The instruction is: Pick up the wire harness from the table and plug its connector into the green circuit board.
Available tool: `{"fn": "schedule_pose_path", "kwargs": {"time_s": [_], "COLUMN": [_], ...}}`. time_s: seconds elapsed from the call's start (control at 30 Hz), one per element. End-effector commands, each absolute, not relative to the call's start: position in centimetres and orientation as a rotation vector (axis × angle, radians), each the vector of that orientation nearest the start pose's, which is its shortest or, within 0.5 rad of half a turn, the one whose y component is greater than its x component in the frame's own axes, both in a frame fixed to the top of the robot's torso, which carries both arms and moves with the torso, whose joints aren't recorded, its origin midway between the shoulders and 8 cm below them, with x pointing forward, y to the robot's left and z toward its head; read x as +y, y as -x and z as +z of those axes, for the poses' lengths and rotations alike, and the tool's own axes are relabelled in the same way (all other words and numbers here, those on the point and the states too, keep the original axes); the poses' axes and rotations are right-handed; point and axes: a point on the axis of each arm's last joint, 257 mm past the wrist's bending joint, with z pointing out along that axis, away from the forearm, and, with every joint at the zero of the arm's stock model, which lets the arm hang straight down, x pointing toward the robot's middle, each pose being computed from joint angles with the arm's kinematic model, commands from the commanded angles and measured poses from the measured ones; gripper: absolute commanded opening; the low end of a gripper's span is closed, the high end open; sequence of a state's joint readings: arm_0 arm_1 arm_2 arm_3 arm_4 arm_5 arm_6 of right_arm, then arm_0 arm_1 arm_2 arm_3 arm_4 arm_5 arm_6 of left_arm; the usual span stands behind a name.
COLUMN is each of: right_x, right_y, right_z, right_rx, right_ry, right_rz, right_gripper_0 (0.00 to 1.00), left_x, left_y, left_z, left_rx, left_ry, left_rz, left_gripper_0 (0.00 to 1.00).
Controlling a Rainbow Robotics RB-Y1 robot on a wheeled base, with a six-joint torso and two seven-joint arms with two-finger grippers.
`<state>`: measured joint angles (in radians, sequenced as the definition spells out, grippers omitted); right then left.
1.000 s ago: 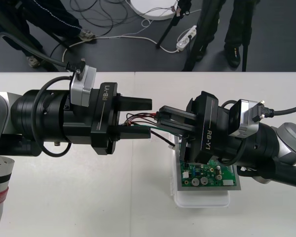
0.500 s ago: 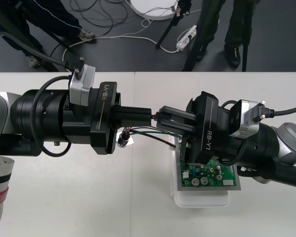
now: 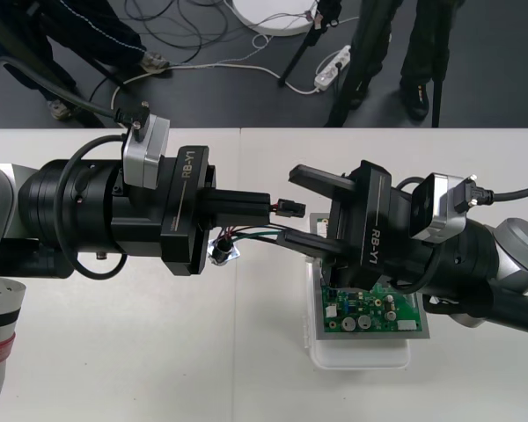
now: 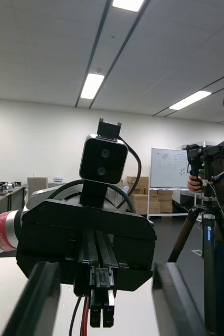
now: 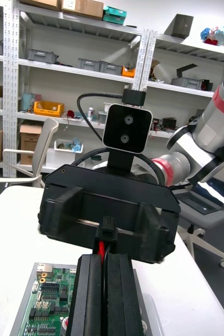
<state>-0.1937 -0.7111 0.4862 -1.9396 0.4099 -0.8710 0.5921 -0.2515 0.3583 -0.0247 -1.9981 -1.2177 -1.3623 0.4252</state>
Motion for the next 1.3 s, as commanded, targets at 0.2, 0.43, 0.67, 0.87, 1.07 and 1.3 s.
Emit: {"fn": "schedule_pose_path", "kwargs": {"time_s": [0.2, 0.43, 0.67, 0.87, 1.07, 1.3], "right_x": [-0.5, -1.0, -1.8, -3.5, -4.3, -5.9], "right_y": [-29.1, -29.3, -29.7, -30.1, -29.5, -29.6], "right_z": [-0.1, 0.1, 0.2, 0.4, 0.3, 0.4], "right_rx": [0.656, 0.667, 0.68, 0.725, 0.812, 0.962], "right_ry": [1.018, 1.006, 1.01, 1.063, 1.116, 1.132], "right_rz": [1.016, 1.028, 1.018, 0.996, 1.05, 1.068], "right_gripper_0": [1.0, 1.0, 1.0, 1.0, 1.0, 1.0], "left_x": [-0.3, 0.1, 0.8, 1.9, 2.8, 4.6], "left_y": [-29.4, -29.8, -30.9, -31.5, -31.6, -31.9], "left_z": [-0.1, 0.0, -0.3, -1.3, -2.5, -4.6], "left_rx": [0.865, 0.868, 0.89, 0.924, 0.936, 0.893], "left_ry": [-1.322, -1.311, -1.278, -1.262, -1.266, -1.272], "left_rz": [-1.059, -1.044, -1.046, -1.052, -1.072, -1.102], "left_gripper_0": [0.0, 0.0, 0.0, 0.0, 0.0, 0.0]}}
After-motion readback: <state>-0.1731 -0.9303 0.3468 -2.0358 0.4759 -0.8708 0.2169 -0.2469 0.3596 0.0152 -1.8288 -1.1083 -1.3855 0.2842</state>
